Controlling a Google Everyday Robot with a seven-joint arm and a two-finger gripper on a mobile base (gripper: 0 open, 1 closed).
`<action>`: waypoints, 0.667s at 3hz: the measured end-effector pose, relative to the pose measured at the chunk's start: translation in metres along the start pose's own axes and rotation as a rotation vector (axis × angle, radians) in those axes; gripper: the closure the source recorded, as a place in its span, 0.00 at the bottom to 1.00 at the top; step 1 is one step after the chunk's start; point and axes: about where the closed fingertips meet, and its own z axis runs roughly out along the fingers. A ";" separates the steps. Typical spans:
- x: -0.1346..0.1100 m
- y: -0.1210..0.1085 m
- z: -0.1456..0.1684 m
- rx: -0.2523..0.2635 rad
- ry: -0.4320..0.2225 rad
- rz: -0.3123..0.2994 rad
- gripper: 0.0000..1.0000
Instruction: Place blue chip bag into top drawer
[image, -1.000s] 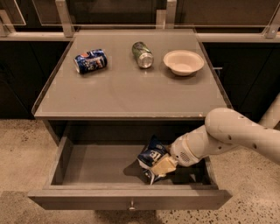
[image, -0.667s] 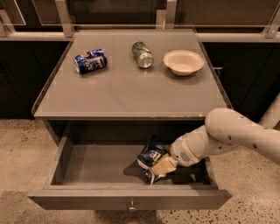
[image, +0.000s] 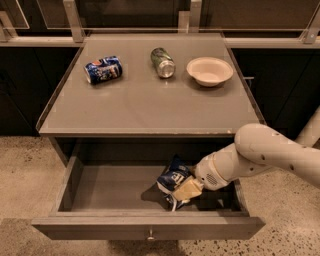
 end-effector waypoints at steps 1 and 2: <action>0.000 0.000 0.000 0.000 0.000 0.000 0.12; 0.000 0.000 0.000 0.000 0.000 0.000 0.00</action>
Offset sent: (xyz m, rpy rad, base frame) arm 0.0000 0.0000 0.0000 0.0000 0.0000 0.0000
